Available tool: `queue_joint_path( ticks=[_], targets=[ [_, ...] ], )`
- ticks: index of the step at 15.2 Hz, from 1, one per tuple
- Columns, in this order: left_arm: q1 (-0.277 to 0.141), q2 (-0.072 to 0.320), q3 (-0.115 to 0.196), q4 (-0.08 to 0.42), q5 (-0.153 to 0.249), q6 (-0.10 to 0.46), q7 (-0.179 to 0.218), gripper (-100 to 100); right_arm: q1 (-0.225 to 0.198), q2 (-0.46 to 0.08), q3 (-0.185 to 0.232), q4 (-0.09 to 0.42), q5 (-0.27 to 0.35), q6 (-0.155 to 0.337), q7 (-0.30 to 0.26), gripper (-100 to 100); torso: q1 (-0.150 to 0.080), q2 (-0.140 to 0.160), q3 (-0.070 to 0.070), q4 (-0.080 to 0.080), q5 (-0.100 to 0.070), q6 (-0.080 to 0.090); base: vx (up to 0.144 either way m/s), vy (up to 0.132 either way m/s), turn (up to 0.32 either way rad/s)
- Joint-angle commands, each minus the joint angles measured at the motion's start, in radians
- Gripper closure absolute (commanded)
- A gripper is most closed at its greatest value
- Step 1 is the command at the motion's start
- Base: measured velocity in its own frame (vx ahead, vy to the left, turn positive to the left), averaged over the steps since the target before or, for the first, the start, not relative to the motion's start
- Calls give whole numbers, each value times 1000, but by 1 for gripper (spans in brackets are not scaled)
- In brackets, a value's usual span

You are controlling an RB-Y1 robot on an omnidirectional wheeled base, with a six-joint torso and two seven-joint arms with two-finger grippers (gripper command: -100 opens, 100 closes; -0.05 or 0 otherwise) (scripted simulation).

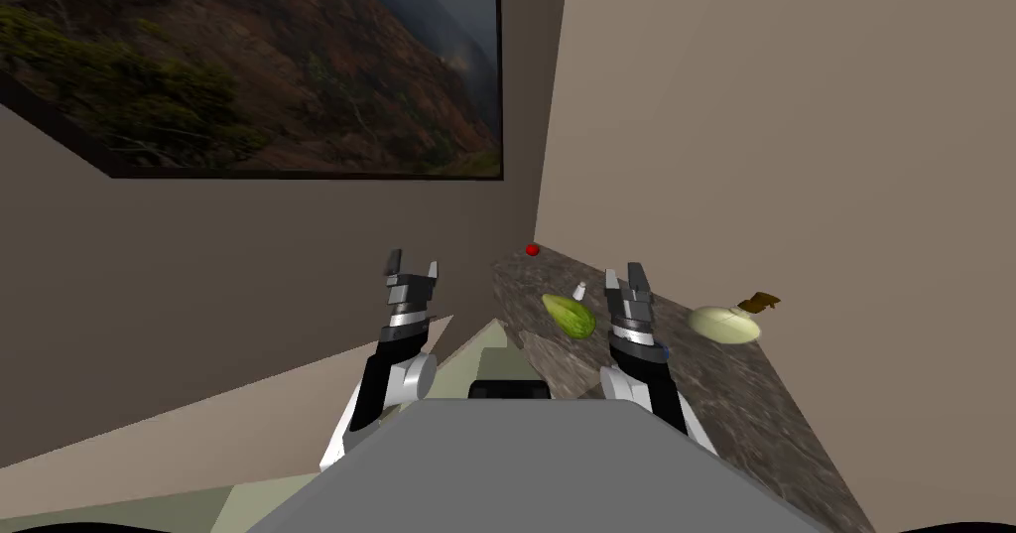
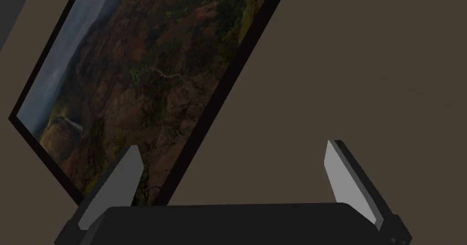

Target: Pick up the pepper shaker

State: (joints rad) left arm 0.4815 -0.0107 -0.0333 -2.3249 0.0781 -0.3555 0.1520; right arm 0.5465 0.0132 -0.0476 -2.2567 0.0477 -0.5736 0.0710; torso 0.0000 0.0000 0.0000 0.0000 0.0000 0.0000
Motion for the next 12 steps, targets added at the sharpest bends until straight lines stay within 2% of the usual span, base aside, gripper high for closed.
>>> queue_joint_path(
  ticks=[1, 6, 7, 9, 10, 11, 12],
  targets=[
    [0, 0, 0, 0, 0, 0, 0, 0, -13, -41, 0, 19, -20, 2, -19, -100, 0, 0, 0, 0, 0, 0, -13, -9, 50],
    [0, 0, 0, 0, 0, 0, 0, 0, -71, -148, 3, 113, -114, 15, -109, -100, -5, 3, 2, 1, -1, 0, -44, -49, 106],
    [0, 0, 0, 0, 0, 0, 0, 0, -71, -148, 3, 113, -114, 15, -109, -100, -5, 3, 2, 1, -1, 0, -56, -59, 106],
    [0, 0, 0, 0, 0, 0, 0, 0, -106, -192, 5, 168, -168, 22, -160, -100, -5, 3, 2, 1, -1, 0, -52, -62, 114],
    [0, 0, 0, 0, 0, 0, 0, 0, -106, -192, 5, 168, -169, 22, -161, -100, -6, 3, 2, 1, -1, 0, -45, -58, 96],
    [0, 0, 0, 0, 0, 0, 0, 0, -124, -213, 7, 199, -200, 26, -190, -100, -5, 3, 2, 1, -1, 0, -51, -57, 99],
    [0, 0, 0, 0, 0, 0, 0, 0, -124, -213, 7, 199, -200, 26, -190, -100, -5, 3, 2, 1, -1, 0, -53, -49, 90]
  ],
)
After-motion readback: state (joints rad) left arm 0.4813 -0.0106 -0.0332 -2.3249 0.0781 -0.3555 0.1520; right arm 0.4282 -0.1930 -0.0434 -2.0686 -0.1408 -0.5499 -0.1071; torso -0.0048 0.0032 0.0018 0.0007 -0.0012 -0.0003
